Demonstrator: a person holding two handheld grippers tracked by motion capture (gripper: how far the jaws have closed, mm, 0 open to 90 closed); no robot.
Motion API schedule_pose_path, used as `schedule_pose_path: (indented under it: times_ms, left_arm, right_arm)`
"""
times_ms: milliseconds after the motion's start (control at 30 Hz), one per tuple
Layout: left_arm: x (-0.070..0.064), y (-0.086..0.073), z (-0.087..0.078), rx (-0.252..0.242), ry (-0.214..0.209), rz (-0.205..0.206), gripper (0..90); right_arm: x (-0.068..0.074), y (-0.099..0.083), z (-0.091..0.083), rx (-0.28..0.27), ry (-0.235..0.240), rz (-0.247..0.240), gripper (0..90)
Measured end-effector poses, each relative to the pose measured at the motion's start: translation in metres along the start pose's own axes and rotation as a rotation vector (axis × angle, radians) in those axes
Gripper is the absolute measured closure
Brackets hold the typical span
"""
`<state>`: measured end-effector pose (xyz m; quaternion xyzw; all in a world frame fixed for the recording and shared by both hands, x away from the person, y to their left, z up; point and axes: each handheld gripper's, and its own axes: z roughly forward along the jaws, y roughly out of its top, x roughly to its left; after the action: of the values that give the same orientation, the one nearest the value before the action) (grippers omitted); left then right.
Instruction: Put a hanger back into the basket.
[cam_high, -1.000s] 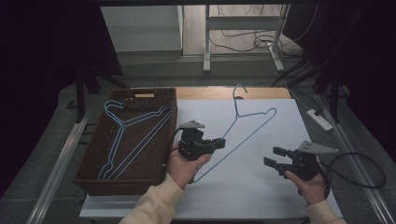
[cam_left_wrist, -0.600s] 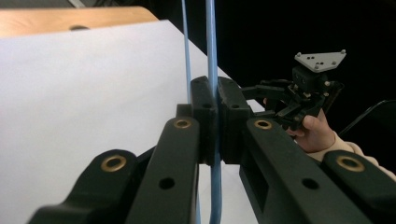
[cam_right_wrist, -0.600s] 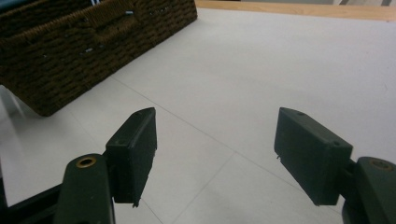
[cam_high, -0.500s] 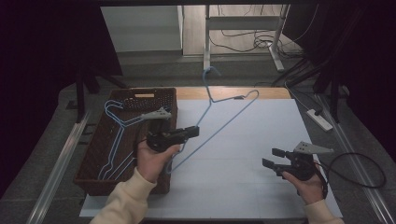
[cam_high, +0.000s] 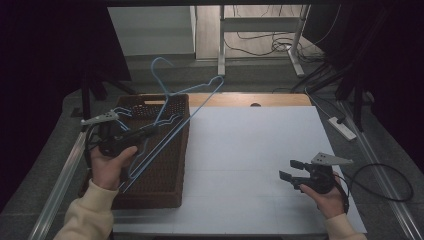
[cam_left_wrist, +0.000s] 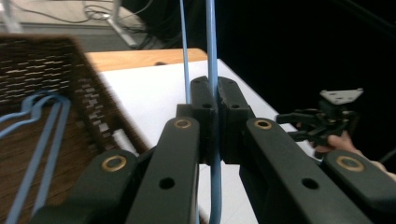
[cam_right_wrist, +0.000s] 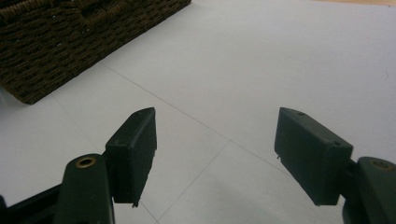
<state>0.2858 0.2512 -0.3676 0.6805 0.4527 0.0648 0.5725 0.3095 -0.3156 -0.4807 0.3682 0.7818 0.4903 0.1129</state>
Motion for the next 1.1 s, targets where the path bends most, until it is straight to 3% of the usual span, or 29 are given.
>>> schedule_pose_path:
  times_ms: [200,600,1100]
  left_arm:
    - [0.032,-0.009,-0.022,-0.001,0.053,0.003,86.4]
    - [0.065,-0.029,-0.047,0.016,0.095,0.002,86.4]
    - [0.084,-0.046,-0.034,0.122,0.150,-0.004,86.4]
  right_arm:
    - [-0.001,-0.001,0.001,0.011,-0.003,-0.001,30.4]
    - [-0.001,-0.002,0.003,0.022,-0.002,0.000,30.3]
    - [-0.001,-0.003,0.003,0.025,-0.009,0.001,30.3]
